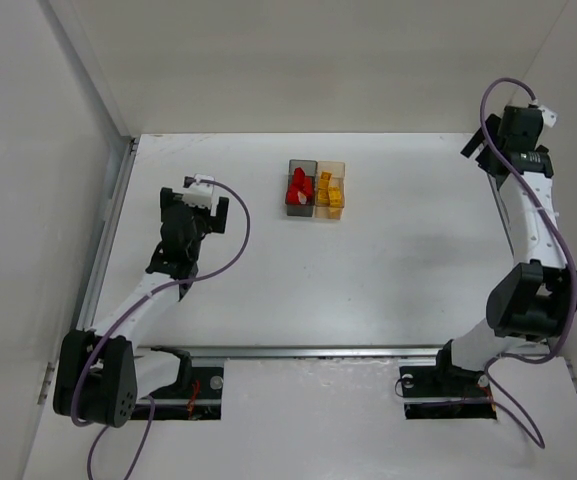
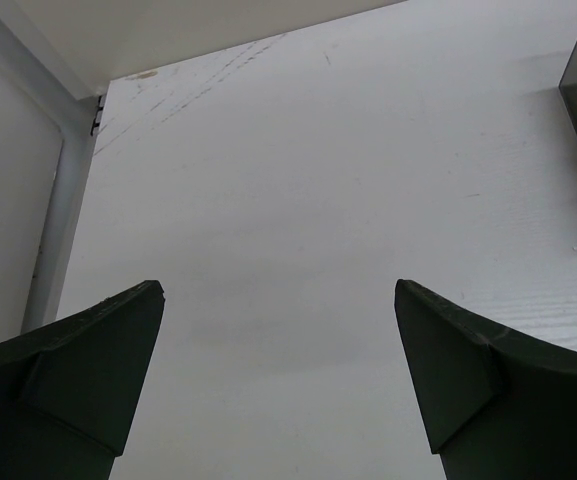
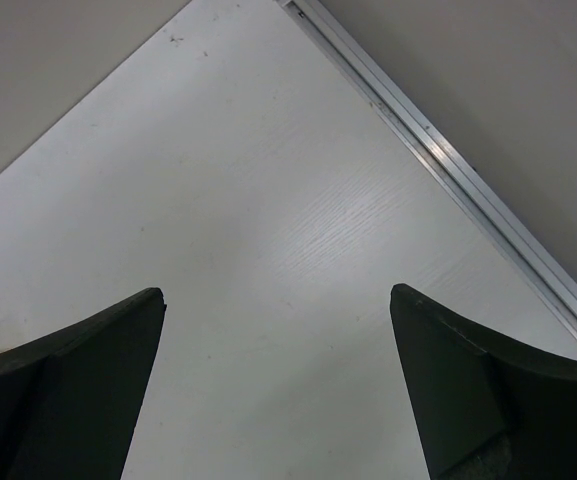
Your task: Sort the legos into containers by color
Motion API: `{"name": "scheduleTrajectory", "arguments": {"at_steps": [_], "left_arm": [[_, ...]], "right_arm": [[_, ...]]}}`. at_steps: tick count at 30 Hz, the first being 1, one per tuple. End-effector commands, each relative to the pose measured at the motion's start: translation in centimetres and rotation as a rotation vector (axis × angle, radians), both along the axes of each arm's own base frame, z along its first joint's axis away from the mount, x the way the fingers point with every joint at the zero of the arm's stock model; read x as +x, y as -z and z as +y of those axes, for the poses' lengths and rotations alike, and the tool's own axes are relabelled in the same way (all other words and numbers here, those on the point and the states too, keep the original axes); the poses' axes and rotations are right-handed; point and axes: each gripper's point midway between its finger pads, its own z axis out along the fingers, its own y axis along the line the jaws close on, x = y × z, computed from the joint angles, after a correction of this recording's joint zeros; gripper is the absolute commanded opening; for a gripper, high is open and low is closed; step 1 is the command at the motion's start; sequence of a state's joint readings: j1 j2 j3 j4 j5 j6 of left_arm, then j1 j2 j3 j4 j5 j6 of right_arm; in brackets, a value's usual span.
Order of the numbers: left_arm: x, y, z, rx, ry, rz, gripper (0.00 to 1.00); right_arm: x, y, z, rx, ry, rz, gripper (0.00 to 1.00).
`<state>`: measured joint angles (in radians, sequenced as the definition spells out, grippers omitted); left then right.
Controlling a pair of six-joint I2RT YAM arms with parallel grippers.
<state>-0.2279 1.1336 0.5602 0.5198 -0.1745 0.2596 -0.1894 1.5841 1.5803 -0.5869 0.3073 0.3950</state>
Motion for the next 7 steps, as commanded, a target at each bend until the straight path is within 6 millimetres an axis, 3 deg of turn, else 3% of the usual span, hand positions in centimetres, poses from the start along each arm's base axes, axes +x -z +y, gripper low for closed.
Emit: {"name": "scheduleTrajectory", "arguments": {"at_steps": [1,3,4,7], "left_arm": [[0.0,-2.1,-0.5,-0.040,0.017,-0.080,1.00],[0.0,-2.5,-0.4,-0.042,0.017,-0.088,1.00],[0.0,-2.5,-0.4,-0.042,0.017,-0.089,1.00],[-0.2,-2.0,-0.4,-0.040,0.017,-0.080,1.00]], "right_arm": [[0.3,-1.9,0.4,0.002,-0.036,-0.042,0.99],[0.2,-1.5,1.1,0.011,-0.074,-0.055,0.99],[0.2,-2.9,1.3,0.003,-0.084,-0.109,0.99],[-0.1,-3.2,1.9,0.000,-0.116,-0.151,0.99]]}}
